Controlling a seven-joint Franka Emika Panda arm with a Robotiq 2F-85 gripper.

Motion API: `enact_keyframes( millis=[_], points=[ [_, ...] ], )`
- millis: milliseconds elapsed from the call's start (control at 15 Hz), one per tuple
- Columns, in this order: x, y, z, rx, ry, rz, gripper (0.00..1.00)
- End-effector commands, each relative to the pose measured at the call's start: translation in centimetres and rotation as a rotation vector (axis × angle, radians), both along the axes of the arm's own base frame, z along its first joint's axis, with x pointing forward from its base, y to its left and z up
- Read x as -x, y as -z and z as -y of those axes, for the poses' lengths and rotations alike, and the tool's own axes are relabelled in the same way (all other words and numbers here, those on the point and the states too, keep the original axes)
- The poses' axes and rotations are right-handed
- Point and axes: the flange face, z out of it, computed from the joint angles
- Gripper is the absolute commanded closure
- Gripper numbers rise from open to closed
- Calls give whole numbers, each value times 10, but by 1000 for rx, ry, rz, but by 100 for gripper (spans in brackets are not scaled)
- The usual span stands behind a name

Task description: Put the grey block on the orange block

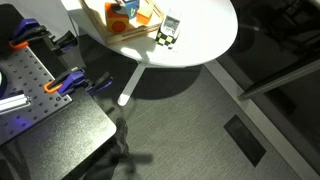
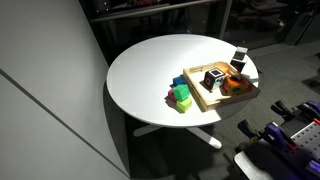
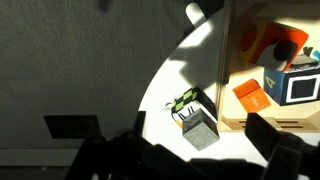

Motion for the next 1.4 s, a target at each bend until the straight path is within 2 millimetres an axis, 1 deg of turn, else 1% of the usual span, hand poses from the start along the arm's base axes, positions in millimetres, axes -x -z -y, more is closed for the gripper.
enact_keyframes(
  millis=[0, 333, 467, 667, 1067, 1333],
  points=[
    [0, 1, 1, -1, 1, -3, 0],
    [0, 1, 1, -1, 1, -3, 0],
    [-2, 7, 2, 11, 7, -1, 0],
    [-15, 13, 7, 13, -16, 34, 0],
    [-48, 30, 23, 40, -53, 143, 0],
    [-70, 41, 31, 46, -111, 203, 0]
  ],
)
